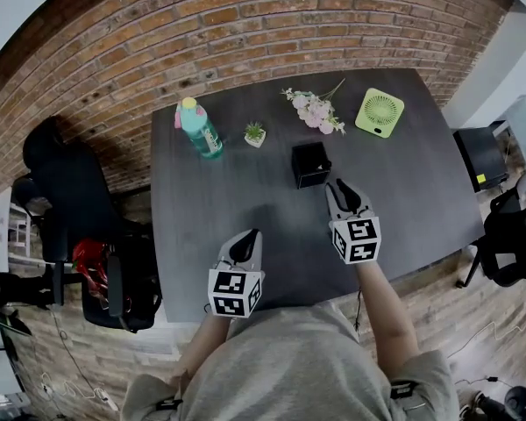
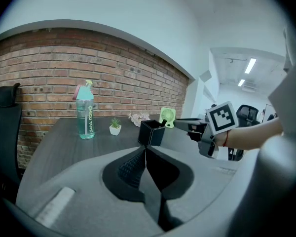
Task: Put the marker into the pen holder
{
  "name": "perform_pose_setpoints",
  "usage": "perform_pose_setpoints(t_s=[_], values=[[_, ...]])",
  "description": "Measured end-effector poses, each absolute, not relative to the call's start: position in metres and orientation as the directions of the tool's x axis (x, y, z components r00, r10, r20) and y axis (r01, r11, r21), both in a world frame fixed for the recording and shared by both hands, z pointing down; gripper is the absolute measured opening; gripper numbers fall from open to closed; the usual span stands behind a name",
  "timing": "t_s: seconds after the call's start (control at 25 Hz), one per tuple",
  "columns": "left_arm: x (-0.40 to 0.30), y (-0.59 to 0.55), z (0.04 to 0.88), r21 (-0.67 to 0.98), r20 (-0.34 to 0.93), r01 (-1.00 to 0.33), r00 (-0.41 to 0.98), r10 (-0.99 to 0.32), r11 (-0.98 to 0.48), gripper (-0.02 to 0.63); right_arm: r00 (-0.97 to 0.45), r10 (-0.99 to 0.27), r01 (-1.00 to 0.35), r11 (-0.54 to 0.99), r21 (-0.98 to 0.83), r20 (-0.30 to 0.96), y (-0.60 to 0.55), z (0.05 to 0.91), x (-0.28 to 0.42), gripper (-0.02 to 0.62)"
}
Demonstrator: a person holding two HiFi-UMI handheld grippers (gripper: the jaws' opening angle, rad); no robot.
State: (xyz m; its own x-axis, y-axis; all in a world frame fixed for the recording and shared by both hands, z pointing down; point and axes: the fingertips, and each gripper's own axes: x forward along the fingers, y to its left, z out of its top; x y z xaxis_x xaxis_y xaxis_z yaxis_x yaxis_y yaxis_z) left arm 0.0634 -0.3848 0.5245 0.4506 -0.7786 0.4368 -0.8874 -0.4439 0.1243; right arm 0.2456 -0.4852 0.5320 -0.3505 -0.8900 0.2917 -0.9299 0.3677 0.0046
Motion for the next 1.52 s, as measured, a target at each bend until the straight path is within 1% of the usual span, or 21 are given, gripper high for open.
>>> perform_pose_setpoints(t_s=[0.6,0.84,1.52], values=[[0.029,-0.332,0.507,0.158,0.393,-0.853,0.517,-0.760,-0.498,0.018,-0.333,-0.932,-0.943,0.332,-0.031,0.140,-0.370,0.448,0.194,0.077],[0.011,-0.304,0.505,0.154,0.382,-0.833,0.546,-0.745,-0.531,0.018,-0.307,-0.947,-0.952,0.304,-0.042,0.091,-0.325,0.429,0.172,0.069],[-0.043,-0.220,0.507,0.129,0.353,-0.797,0.593,-0.724,-0.590,0.018,-0.238,-0.969,-0.971,0.236,-0.043,0.065,-0.213,0.430,0.110,0.030]])
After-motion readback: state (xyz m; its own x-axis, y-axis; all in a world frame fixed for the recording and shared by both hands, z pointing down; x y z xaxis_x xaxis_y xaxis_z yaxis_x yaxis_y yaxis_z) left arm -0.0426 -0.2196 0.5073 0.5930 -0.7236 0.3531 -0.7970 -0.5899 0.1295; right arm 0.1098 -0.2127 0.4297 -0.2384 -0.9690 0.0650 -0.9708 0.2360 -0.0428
